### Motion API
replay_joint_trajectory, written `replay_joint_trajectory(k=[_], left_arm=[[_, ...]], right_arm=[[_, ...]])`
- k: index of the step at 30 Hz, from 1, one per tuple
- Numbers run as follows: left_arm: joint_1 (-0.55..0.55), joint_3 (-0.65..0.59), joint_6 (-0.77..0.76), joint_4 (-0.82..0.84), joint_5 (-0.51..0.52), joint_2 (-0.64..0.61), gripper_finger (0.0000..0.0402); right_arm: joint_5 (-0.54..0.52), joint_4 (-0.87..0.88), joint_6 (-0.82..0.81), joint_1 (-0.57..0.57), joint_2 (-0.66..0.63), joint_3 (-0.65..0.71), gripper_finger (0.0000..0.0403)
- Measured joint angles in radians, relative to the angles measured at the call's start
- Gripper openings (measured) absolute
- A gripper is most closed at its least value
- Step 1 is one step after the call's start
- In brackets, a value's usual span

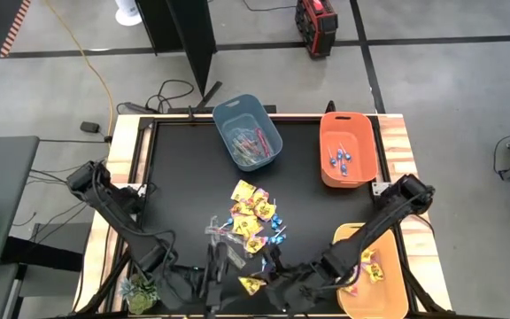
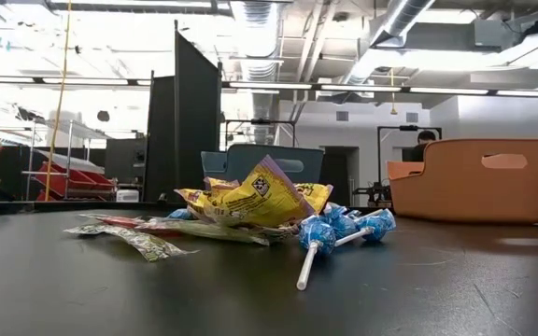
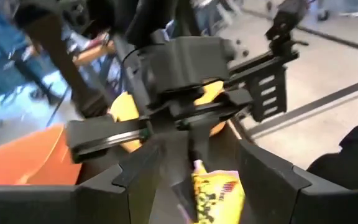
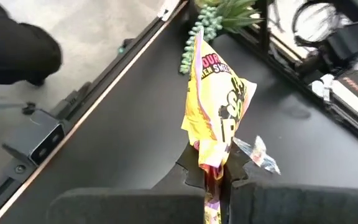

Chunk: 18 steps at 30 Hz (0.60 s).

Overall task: Sort candy
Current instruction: Put the yellow candy into the yellow bin

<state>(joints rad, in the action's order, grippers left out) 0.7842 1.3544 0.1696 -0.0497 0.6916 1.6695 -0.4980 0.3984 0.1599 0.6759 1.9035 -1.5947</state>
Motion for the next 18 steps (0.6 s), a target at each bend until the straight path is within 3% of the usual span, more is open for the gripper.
replay_joint_trajectory(k=[5,15,18], left_arm=[[0.004,-0.032,0.070,-0.143,-0.092,-0.003,0.0201],[0.004,-0.036,0.053,-0.126,-0.077,-0.009,0.0201],[0.004,-0.095,0.050,-0.199,-0.077,-0.046,0.0201]], right_arm=[[-0.073,-0.045,-0.044,0.033,-0.077,0.082,0.0011],[-0.351,-0.003,-0.292,0.221,-0.371,0.321,0.0011],[-0.473,0.019,-0.368,0.309,-0.425,0.360,0.0011]])
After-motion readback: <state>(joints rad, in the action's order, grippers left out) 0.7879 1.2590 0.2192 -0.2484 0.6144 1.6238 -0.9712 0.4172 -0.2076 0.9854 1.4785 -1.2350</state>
